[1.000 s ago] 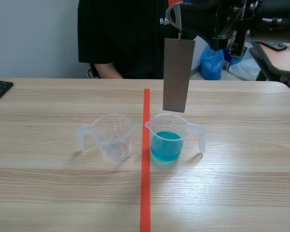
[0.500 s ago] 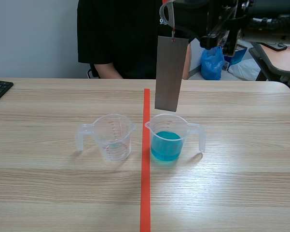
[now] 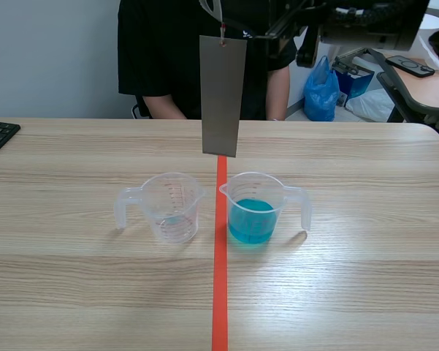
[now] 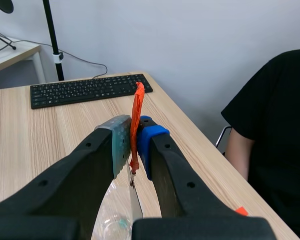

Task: Do the redox reaction experiment.
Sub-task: 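Put the plate into the left beaker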

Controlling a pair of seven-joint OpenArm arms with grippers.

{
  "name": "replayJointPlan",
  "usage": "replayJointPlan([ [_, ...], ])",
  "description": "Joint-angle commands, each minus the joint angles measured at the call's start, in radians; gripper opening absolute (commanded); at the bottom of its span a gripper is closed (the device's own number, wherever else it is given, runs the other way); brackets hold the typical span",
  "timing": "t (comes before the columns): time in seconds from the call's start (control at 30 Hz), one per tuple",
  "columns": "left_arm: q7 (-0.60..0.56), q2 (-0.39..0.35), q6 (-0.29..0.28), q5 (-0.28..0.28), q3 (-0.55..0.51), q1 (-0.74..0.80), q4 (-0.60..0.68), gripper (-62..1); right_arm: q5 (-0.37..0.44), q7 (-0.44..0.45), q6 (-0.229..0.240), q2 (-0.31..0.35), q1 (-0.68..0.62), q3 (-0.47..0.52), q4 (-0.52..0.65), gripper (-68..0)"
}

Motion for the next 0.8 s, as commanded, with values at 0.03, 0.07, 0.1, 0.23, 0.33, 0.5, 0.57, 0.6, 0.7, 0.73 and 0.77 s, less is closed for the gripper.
replayJointPlan([
  [0.03, -0.015, -0.006, 0.001, -0.01, -0.005, 0.003, 0.007, -57.0, -0.018, 0.015, 0.008, -0.027, 0.024, -0.021, 0.01, -66.0],
  [0.07, -0.014, -0.006, 0.001, -0.01, -0.005, 0.003, 0.007, -57.0, -0.029, 0.016, 0.008, -0.037, 0.024, -0.029, 0.01, -66.0],
  [0.1, -0.014, -0.006, 0.001, -0.01, -0.005, 0.003, 0.007, -57.0, -0.039, 0.016, 0.008, -0.048, 0.024, -0.037, 0.01, -66.0],
  [0.23, -0.011, -0.006, 0.001, -0.01, -0.005, 0.003, 0.007, -57.0, -0.08, 0.015, 0.008, -0.094, 0.024, -0.066, 0.01, -66.0],
  [0.33, -0.011, -0.006, 0.001, -0.01, -0.005, 0.003, 0.007, -57.0, -0.115, 0.015, 0.008, -0.124, 0.025, -0.091, 0.01, -66.0],
  [0.5, -0.011, -0.005, 0.001, -0.01, -0.005, 0.003, 0.007, -57.0, -0.171, 0.015, 0.008, -0.177, 0.026, -0.124, 0.005, -66.0],
  [0.57, -0.012, -0.005, 0.001, -0.01, -0.005, 0.003, 0.007, -57.0, -0.19, 0.015, 0.008, -0.199, 0.036, -0.136, -0.005, -66.0],
  [0.6, -0.012, -0.005, 0.001, -0.01, -0.005, 0.003, 0.007, -57.0, -0.195, 0.015, 0.008, -0.207, 0.042, -0.143, -0.012, -66.0],
  [0.7, -0.011, -0.005, 0.001, -0.01, -0.005, 0.003, 0.007, -57.0, -0.198, 0.015, 0.008, -0.227, 0.059, -0.158, -0.039, -66.0],
  [0.73, -0.011, -0.005, 0.001, -0.01, -0.005, 0.003, 0.007, -57.0, -0.198, 0.016, 0.008, -0.232, 0.064, -0.161, -0.05, -66.0],
  [0.77, -0.011, -0.005, 0.001, -0.01, -0.005, 0.003, 0.007, -57.0, -0.202, 0.015, 0.008, -0.237, 0.07, -0.164, -0.061, -66.0],
])
